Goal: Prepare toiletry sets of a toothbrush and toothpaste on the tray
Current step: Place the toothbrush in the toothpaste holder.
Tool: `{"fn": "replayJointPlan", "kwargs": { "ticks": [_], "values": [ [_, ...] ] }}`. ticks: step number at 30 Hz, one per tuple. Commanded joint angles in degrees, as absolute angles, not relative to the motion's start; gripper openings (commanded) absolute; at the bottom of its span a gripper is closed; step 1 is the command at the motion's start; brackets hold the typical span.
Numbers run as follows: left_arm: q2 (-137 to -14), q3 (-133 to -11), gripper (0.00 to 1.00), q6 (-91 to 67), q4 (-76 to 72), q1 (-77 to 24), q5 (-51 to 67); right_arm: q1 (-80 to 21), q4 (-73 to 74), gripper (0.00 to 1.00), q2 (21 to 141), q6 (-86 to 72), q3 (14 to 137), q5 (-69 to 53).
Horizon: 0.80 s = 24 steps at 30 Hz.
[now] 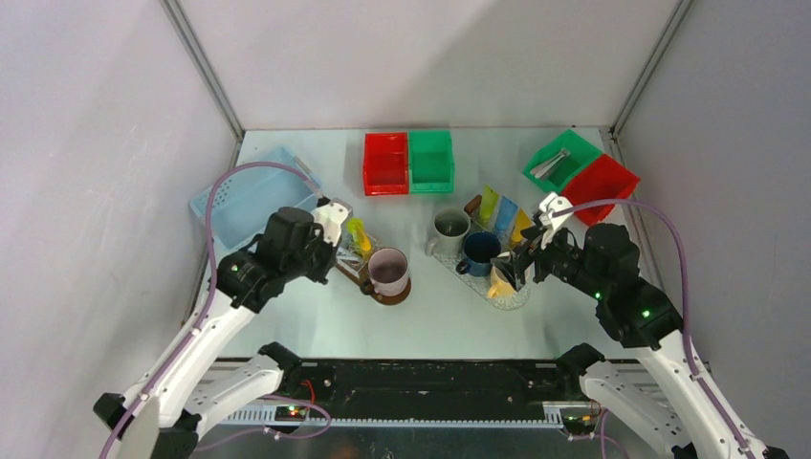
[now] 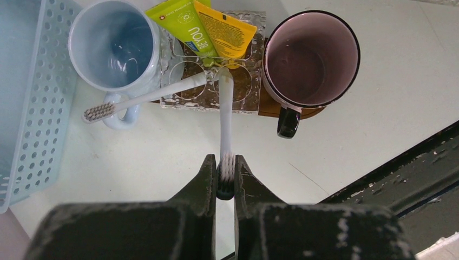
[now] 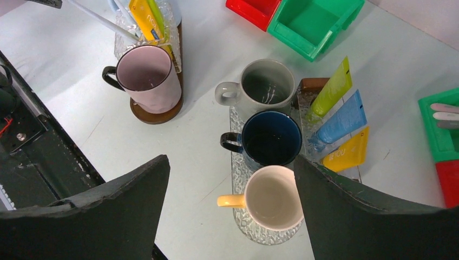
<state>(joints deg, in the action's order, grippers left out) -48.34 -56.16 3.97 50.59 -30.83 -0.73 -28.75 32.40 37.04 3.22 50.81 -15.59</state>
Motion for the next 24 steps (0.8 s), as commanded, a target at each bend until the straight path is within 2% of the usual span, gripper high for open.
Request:
{"fn": "replayJointPlan", "kwargs": {
  "ticks": [1,24],
  "values": [
    [-49.2,-56.6,0.0,2.5,48.3,-32.3,-4.9,-28.6,30.5,0.88,36.2,3.2,50.6,-14.4],
    [-51.9,-54.5,0.04,1.2,44.5,-34.1,-6.8,-28.8,29.9,0.9,34.7,3.3,49.8,-13.7]
  ]
}}
